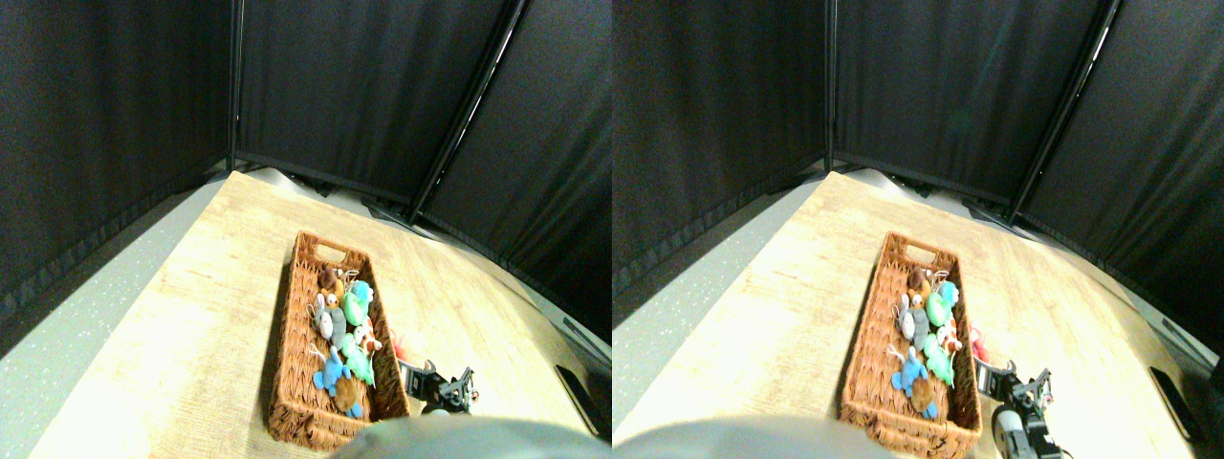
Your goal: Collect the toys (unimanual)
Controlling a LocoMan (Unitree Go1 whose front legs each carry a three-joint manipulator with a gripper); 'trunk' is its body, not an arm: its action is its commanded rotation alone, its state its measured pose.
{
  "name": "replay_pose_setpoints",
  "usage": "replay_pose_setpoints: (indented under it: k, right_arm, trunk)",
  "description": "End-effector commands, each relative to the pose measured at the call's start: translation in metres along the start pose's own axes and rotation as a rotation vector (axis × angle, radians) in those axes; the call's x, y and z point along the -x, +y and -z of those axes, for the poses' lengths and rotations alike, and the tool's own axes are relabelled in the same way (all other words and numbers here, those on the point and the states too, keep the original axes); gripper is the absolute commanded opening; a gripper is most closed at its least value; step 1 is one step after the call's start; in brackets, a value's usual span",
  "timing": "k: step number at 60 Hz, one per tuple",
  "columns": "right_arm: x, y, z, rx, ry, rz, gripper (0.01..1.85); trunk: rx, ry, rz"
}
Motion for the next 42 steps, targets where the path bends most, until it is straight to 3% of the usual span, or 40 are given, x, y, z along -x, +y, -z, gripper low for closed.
replay_pose_setpoints:
  k: [1, 17, 29, 42]
  right_arm:
    - [-0.006, 0.004, 0.005, 0.012, 0.034, -0.013, 0.89]
    - [-0.019, -0.002, 0.011, 0.001, 0.048, 0.000, 0.85]
    - [-0.025, -0.006, 0.015, 0.013, 0.040, 0.023, 0.98]
    - [-0.033, -0.011, 0.016, -0.004, 0.031, 0.039, 0.92]
  trunk:
    - [0.018, 0.030, -0.018]
    - [0.022, 0.032, -0.025]
    - [0.024, 0.034, -0.029]
    - [0.025, 0.035, -0.035]
